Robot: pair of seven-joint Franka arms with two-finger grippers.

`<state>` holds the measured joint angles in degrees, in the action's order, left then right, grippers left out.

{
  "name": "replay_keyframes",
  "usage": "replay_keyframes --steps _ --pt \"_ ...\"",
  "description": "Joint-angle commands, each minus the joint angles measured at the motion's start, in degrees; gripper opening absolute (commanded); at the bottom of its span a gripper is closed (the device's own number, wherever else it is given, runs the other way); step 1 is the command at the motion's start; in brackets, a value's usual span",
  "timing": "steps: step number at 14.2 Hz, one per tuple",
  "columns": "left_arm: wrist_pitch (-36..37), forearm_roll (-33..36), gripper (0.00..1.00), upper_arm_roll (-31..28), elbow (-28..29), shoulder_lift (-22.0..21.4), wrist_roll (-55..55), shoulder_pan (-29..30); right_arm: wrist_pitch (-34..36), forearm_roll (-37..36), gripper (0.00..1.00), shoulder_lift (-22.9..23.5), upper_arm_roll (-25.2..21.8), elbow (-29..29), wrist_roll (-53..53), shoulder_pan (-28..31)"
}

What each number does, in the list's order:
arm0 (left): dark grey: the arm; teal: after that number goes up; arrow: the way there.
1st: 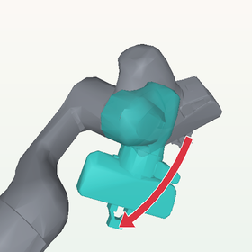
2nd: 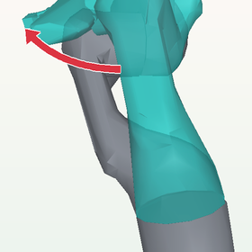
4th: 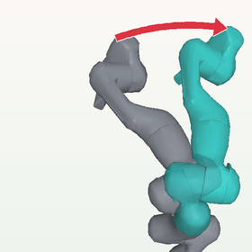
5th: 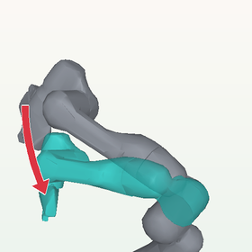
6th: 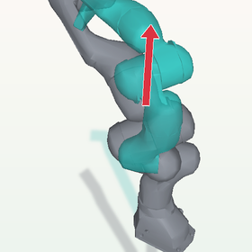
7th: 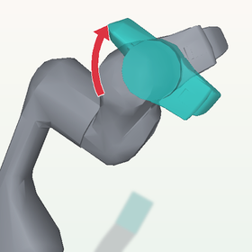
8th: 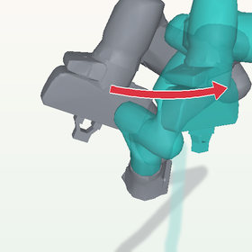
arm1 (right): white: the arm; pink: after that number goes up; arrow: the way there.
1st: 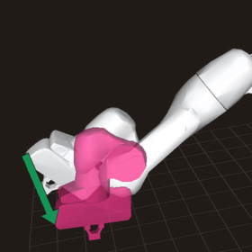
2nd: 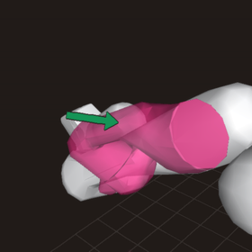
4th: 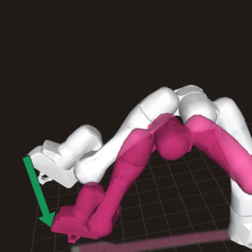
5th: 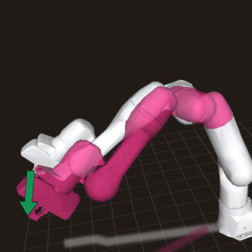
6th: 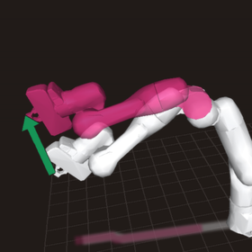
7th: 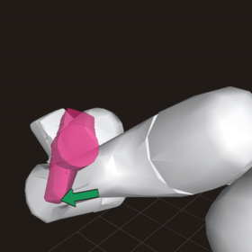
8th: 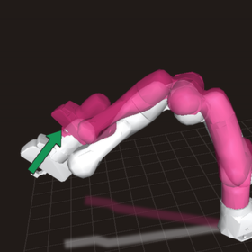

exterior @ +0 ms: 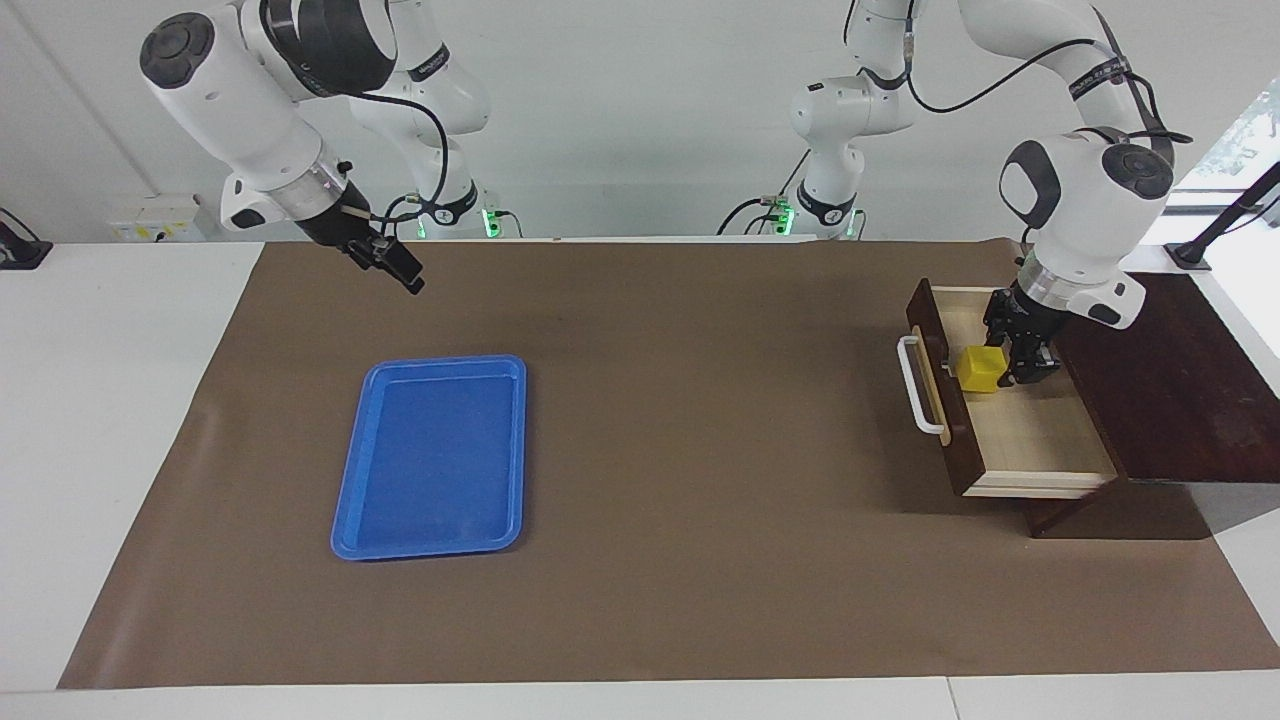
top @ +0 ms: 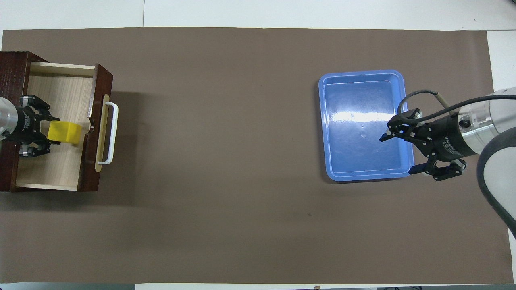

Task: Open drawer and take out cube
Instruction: 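Lift the cube with the left gripper while the right gripper approaches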

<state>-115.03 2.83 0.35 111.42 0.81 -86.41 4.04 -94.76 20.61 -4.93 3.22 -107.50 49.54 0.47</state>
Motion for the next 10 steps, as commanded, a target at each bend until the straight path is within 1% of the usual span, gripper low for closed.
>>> replay_keyframes --steps 1,2,3,5,7,8,10 --pt "12.70 -0.90 0.00 0.96 -13.04 2.79 -0.78 -1.13 -4.45 4.87 1.00 1.58 0.03 -1.57 7.92 -1.78" --pt "15.17 -0.90 0.00 0.88 -15.07 3.14 -2.35 -3.57 -5.86 6.62 1.00 2.63 0.03 -1.57 10.73 -2.84" --pt "16.06 -0.81 0.00 0.79 -15.79 3.75 -5.24 -5.51 -7.53 8.90 1.00 3.69 0.03 -1.65 13.97 -3.72" --pt "15.72 -0.81 0.00 0.97 -15.27 3.67 -12.34 -9.11 -10.69 11.90 1.00 5.01 0.03 -2.61 17.16 -5.91" --pt "15.37 -0.98 0.00 1.05 -14.57 3.32 -19.56 -13.07 -15.17 17.77 1.00 6.68 0.03 -3.85 19.88 -7.32" --pt "15.19 -1.77 0.00 1.14 -13.87 3.14 -23.24 -15.53 -16.93 20.59 1.00 7.64 0.03 -3.94 20.76 -8.72" --pt "15.02 -3.79 0.00 1.05 -12.81 3.06 -29.23 -20.79 -20.70 23.41 1.00 8.96 0.03 -4.12 21.73 -11.80"
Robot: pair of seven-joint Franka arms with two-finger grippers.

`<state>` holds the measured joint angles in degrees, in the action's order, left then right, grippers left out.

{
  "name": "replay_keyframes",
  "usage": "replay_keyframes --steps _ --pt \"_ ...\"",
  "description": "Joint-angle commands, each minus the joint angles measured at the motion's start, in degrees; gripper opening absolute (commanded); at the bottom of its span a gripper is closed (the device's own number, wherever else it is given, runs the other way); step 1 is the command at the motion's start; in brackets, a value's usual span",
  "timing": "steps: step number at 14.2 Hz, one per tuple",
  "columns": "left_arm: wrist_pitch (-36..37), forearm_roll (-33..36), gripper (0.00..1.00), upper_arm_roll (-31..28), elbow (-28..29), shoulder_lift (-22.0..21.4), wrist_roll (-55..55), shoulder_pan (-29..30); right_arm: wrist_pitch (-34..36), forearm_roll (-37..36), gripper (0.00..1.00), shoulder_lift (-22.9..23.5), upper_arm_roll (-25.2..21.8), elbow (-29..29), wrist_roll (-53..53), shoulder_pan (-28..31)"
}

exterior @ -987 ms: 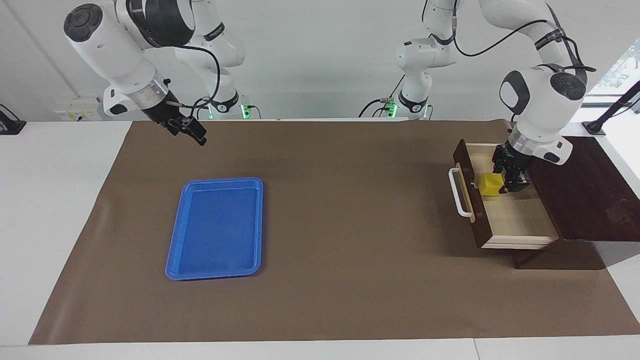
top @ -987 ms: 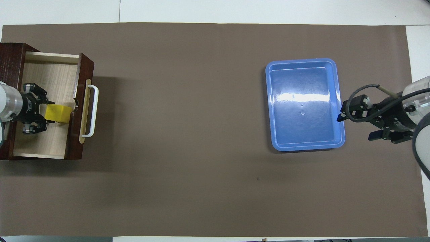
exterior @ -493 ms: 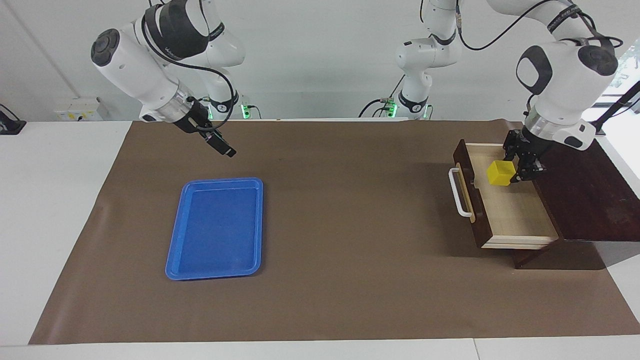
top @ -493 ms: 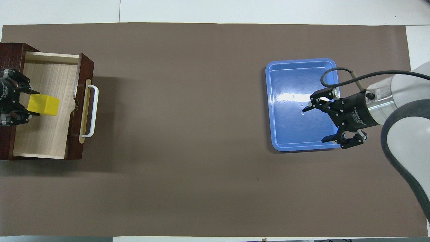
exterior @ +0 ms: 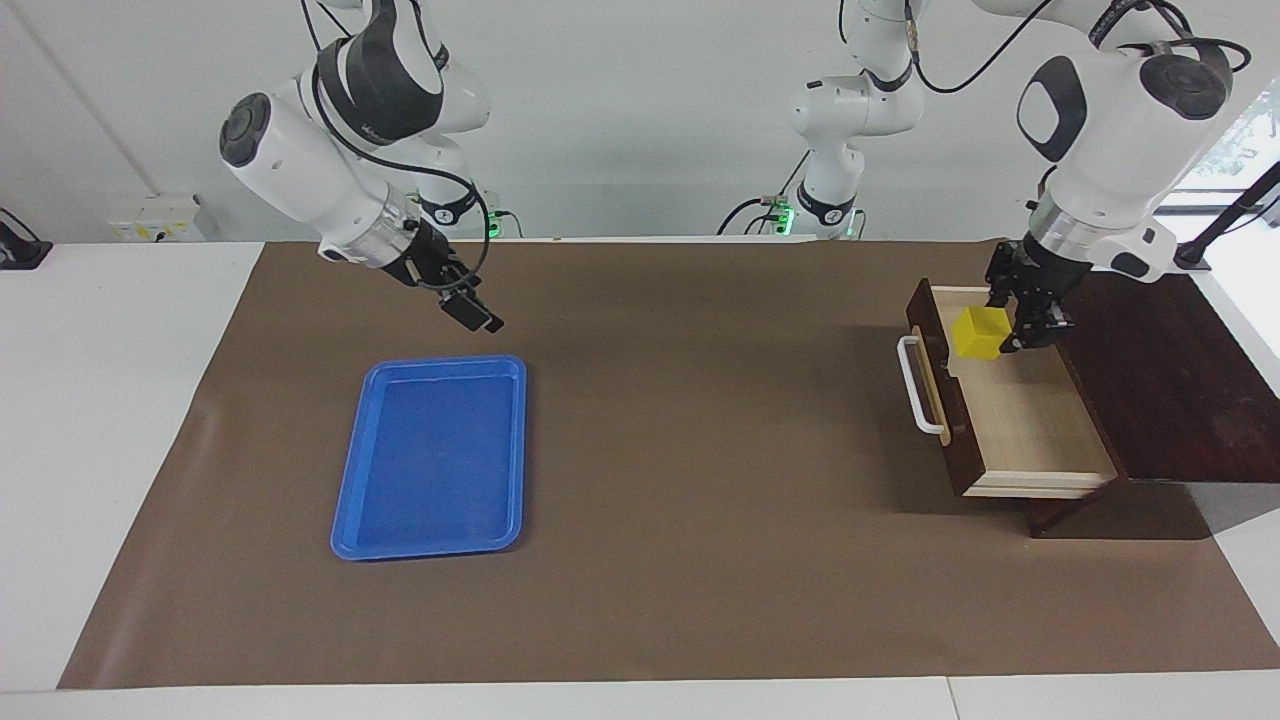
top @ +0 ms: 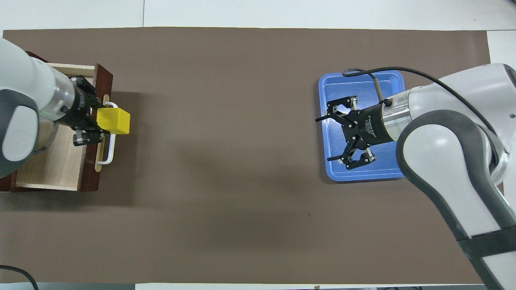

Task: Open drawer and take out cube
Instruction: 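Lift the cube with the left gripper while the right gripper approaches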

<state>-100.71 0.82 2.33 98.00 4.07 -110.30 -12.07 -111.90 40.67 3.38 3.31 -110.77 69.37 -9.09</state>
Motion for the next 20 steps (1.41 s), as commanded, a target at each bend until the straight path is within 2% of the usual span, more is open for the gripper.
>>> replay_keyframes --steps 1,3,5,10,12,20 --pt "0.69 -1.88 0.00 -0.93 1.40 -0.21 -7.19 -8.63 -5.76 5.89 1.00 1.35 -0.06 -1.29 1.91 -3.55" --pt "-0.10 -1.97 0.00 -0.93 1.75 0.49 -13.33 -14.35 -9.90 7.14 1.00 2.50 -0.06 -1.46 1.91 -7.41" --pt "-3.25 -2.32 0.00 -0.93 2.45 1.63 -22.55 -17.62 -12.71 10.91 1.00 3.55 -0.06 -1.47 2.26 -9.09" --pt "-7.91 -2.32 0.00 -0.93 3.69 1.73 -30.41 -22.98 -13.78 15.40 1.00 7.59 -0.06 0.11 3.14 -10.06" --pt "-9.23 -2.32 0.00 -1.01 3.69 2.16 -31.73 -23.43 -13.87 17.77 1.00 9.70 -0.06 1.69 3.23 -10.51" --pt "-9.86 -2.05 0.00 -1.10 3.51 2.69 -31.82 -24.22 -13.87 16.99 1.00 9.71 -0.06 1.44 1.48 -14.46"
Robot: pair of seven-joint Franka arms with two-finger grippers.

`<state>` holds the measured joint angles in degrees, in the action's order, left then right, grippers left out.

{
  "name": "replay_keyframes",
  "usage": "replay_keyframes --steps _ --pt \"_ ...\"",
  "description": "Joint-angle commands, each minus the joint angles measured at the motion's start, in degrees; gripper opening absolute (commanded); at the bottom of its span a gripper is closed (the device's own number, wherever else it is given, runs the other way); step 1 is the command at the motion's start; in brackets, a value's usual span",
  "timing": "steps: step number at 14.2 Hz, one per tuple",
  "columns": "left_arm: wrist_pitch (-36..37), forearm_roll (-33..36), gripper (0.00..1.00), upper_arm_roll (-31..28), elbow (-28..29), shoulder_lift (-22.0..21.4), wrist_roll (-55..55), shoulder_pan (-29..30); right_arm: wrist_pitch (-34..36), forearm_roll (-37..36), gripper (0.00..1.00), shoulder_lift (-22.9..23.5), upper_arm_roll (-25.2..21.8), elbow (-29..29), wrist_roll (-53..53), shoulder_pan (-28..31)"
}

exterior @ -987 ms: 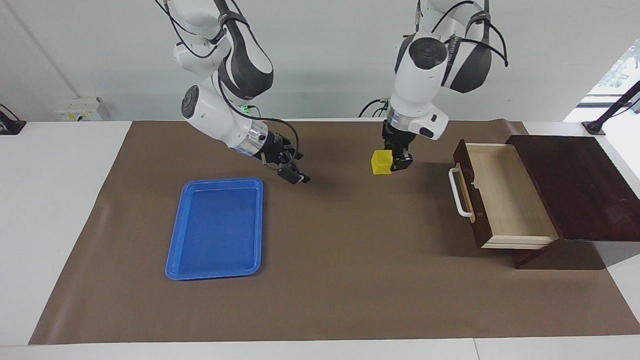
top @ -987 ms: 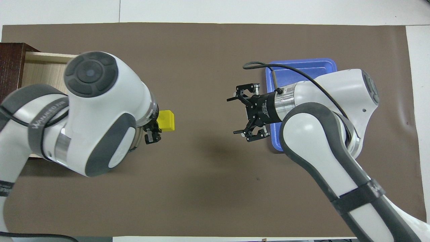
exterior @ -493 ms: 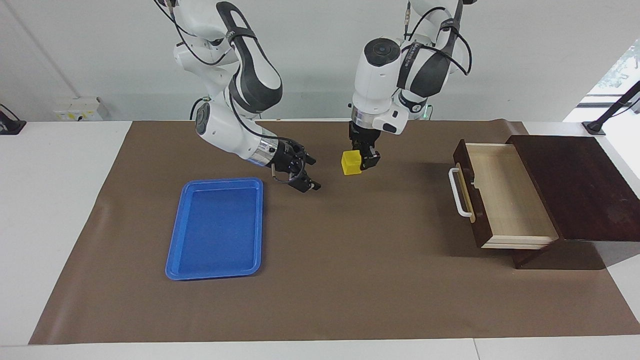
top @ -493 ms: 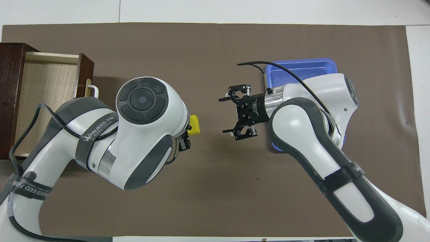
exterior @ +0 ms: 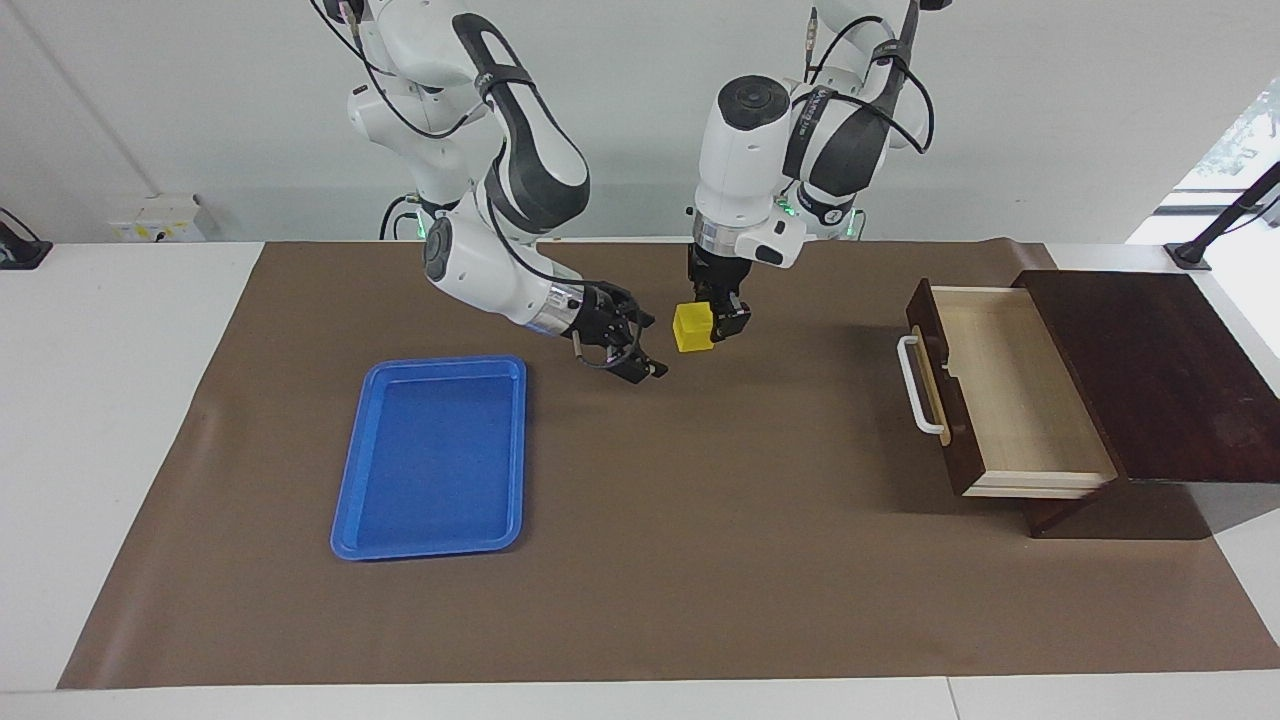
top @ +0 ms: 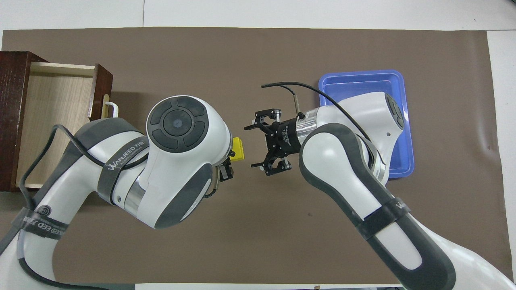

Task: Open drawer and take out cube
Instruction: 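Close the right gripper on the yellow cube held by the left gripper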

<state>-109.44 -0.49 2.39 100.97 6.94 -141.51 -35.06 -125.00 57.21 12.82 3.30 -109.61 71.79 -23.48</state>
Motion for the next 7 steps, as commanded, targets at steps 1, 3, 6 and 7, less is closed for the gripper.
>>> replay_keyframes --steps 1,3,6,7 --pt "-1.04 -0.74 0.00 -1.16 0.46 -0.17 -0.61 -1.23 -0.77 0.45 1.00 0.28 -0.04 0.27 -1.03 -0.08" --pt "-1.30 -0.74 0.00 -1.16 0.63 -0.17 -0.70 -1.24 -0.77 0.53 1.00 0.19 -0.04 0.18 -0.42 -1.04" --pt "-1.39 -0.74 0.00 -1.16 0.81 -0.25 -0.61 -1.32 -0.86 0.71 1.00 0.19 -0.04 0.18 0.54 -1.65" --pt "-1.22 -0.65 0.00 -1.16 0.72 -0.17 -0.61 -1.32 -1.99 0.88 1.00 0.28 -0.04 0.27 1.59 -2.36"
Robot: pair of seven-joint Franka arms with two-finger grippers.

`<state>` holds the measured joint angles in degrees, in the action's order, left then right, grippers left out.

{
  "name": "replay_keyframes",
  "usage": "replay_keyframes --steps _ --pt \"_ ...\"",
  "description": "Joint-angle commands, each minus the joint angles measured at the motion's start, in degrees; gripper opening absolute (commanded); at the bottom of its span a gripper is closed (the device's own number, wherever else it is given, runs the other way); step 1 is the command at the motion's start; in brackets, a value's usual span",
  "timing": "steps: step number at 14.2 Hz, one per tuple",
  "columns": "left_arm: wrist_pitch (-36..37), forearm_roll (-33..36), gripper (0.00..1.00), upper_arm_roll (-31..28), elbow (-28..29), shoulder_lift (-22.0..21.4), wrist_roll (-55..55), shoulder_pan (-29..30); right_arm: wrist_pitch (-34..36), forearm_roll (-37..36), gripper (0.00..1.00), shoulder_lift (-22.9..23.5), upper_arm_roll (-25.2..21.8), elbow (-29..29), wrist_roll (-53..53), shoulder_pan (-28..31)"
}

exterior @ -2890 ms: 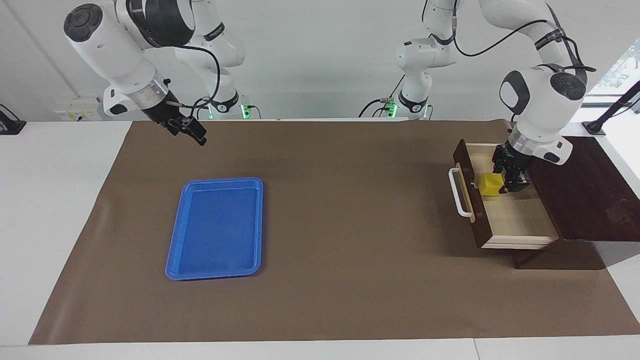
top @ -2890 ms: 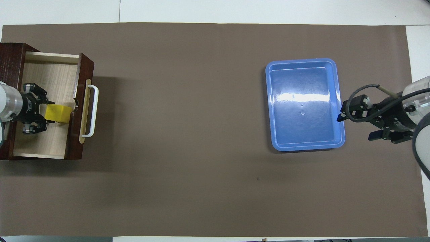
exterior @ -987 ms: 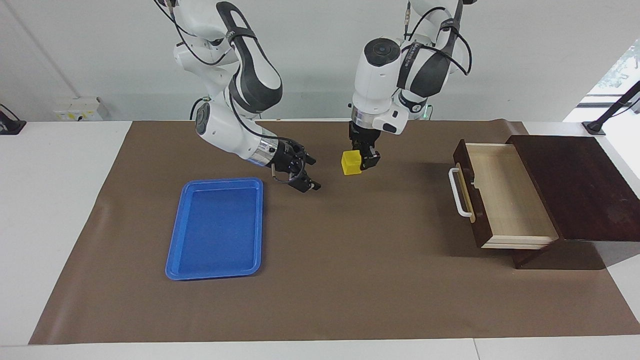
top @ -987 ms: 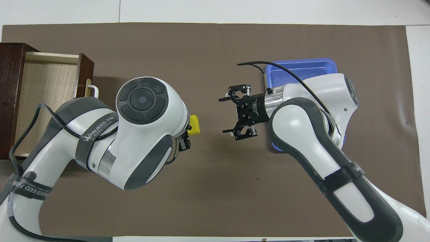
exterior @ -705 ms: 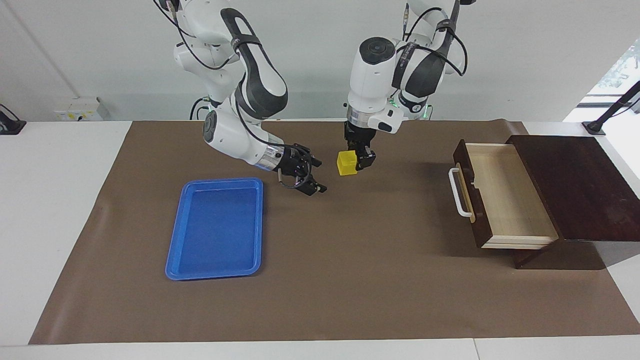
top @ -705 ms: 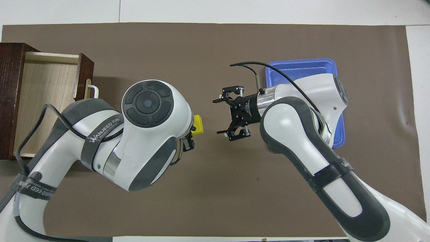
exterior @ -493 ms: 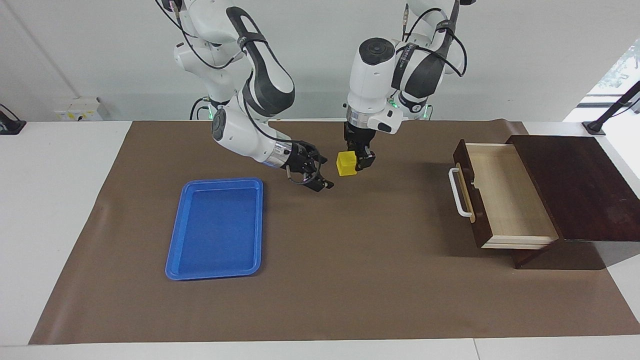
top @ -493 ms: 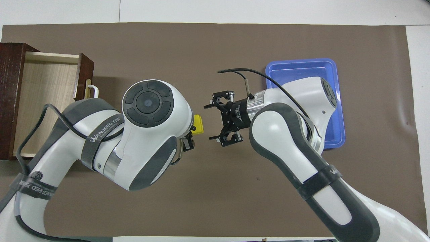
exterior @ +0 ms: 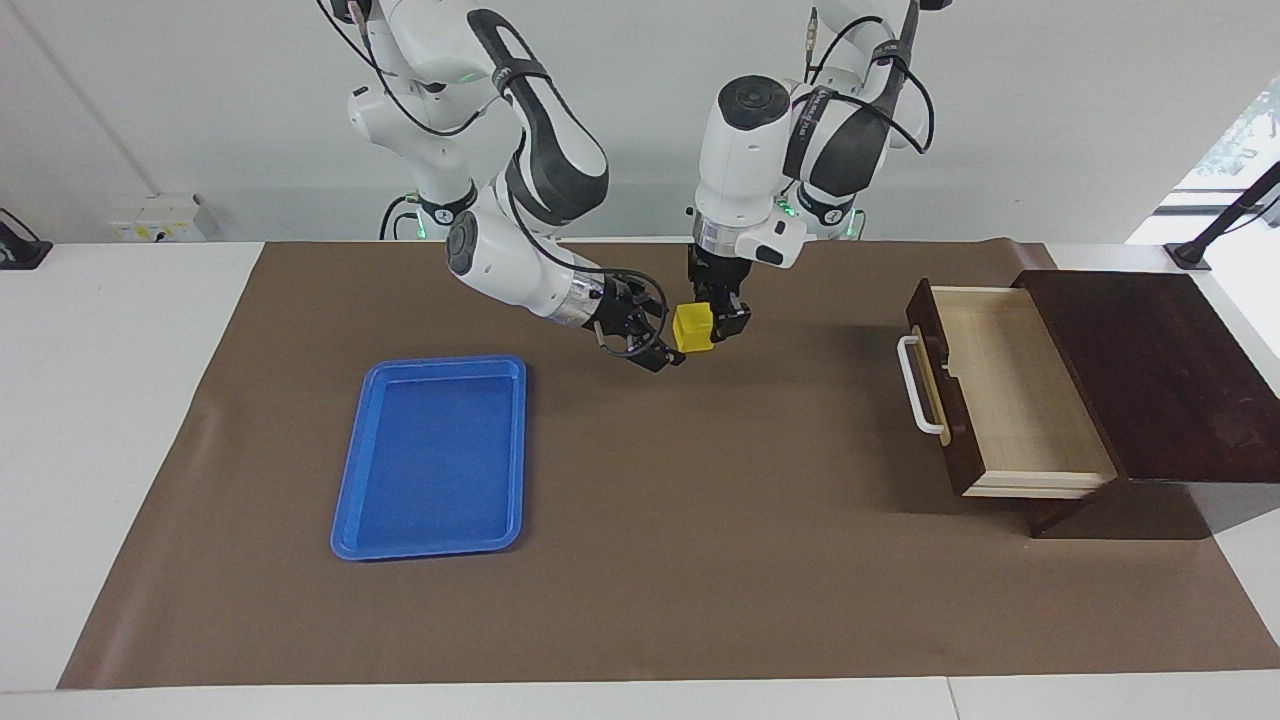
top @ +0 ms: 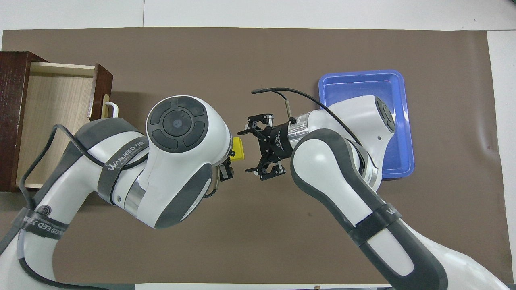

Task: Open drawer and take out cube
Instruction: 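Close the right gripper on the yellow cube held by the left gripper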

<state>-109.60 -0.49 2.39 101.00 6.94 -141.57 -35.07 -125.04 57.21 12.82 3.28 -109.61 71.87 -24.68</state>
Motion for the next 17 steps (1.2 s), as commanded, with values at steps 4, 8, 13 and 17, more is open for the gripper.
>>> replay_keyframes --steps 4,8,13,17 --pt "-1.15 -0.65 0.00 -1.16 1.22 -0.26 -0.46 -1.32 -3.28 1.41 1.00 0.28 -0.03 0.18 2.74 -1.33" --pt "-1.06 -0.56 0.00 -1.07 1.48 -0.43 -0.28 -1.41 -3.89 1.50 1.00 0.36 -0.03 0.27 3.54 -2.21" --pt "-0.97 -0.39 0.00 -1.16 1.57 -0.43 -0.19 -1.76 -4.86 1.50 1.00 0.36 -0.03 0.10 3.54 -3.00" --pt "-0.88 -0.39 0.00 -1.16 1.66 -0.52 0.16 -1.76 -4.95 1.50 0.58 0.36 -0.03 -0.08 3.45 -3.00"
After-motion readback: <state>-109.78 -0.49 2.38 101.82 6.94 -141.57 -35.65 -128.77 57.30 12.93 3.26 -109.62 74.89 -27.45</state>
